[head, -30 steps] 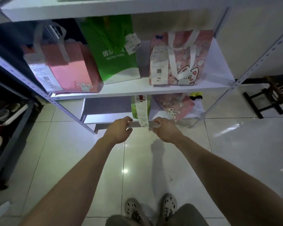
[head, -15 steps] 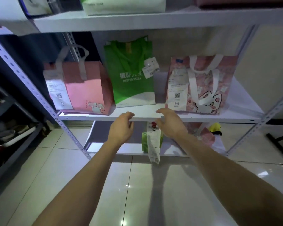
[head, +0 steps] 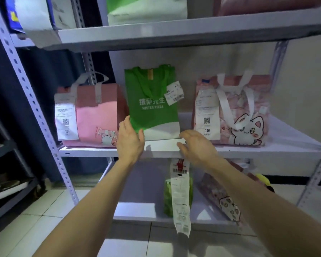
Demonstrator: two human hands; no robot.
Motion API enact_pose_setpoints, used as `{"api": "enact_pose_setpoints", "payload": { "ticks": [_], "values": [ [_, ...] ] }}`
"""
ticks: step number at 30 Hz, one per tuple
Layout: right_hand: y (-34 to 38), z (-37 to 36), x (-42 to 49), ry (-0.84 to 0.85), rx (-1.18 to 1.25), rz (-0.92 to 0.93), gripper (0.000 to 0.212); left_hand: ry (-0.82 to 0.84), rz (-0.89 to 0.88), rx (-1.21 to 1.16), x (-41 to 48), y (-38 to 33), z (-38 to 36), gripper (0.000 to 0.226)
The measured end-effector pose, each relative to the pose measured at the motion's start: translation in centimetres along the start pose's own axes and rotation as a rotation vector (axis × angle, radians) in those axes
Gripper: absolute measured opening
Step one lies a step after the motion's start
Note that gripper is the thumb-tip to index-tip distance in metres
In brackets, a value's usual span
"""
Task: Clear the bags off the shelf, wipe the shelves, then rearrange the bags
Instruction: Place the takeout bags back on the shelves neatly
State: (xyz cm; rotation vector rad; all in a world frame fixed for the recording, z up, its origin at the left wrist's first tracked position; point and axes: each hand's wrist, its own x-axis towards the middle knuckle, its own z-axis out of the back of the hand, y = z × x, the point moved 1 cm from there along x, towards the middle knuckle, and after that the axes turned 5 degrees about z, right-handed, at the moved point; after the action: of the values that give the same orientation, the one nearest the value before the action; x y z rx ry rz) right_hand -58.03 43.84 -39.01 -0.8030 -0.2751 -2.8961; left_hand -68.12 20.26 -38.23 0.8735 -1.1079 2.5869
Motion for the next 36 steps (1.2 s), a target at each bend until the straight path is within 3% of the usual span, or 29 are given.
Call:
{"api": "enact_pose_setpoints", "payload": {
  "ticks": [5,8,21,27,32,36],
  "values": [
    [-1.4,-1.9,-1.5,-0.097,0.009,-0.052,0.037,0.04,0.112,-0.053,-0.1,1.4,-1.4,0.071],
    [-2.6,-3.0,-2.3,-0.052,0.058,-0.131,0.044,0.064,0.162,-0.089,0.5,1.9,-1.7,0.07],
    [-3.7,-5.0,-2.2,-0.051,0.09,-0.13,0.049,-0.077,0.26,-0.097,4.5,0.0,-2.3,0.022],
    [-3.3,-4.4,-2.2,-0.054,0.104,-0.153,0.05,-0.103,0.148,-0.083,2.8,-1.0,-1.4,0.017],
    [-2.7,-3.3,-2.2,0.053,0.318,-0.324,0.071,-0.131,0.069,-0.144,-0.7,-0.7,1.2,0.013],
    [-2.6,-0.7,-2.4,0.017,0.626,-0.39,0.107,-0.178,0.065,-0.158,-2.8,-0.4,3.3,0.013]
  ]
}}
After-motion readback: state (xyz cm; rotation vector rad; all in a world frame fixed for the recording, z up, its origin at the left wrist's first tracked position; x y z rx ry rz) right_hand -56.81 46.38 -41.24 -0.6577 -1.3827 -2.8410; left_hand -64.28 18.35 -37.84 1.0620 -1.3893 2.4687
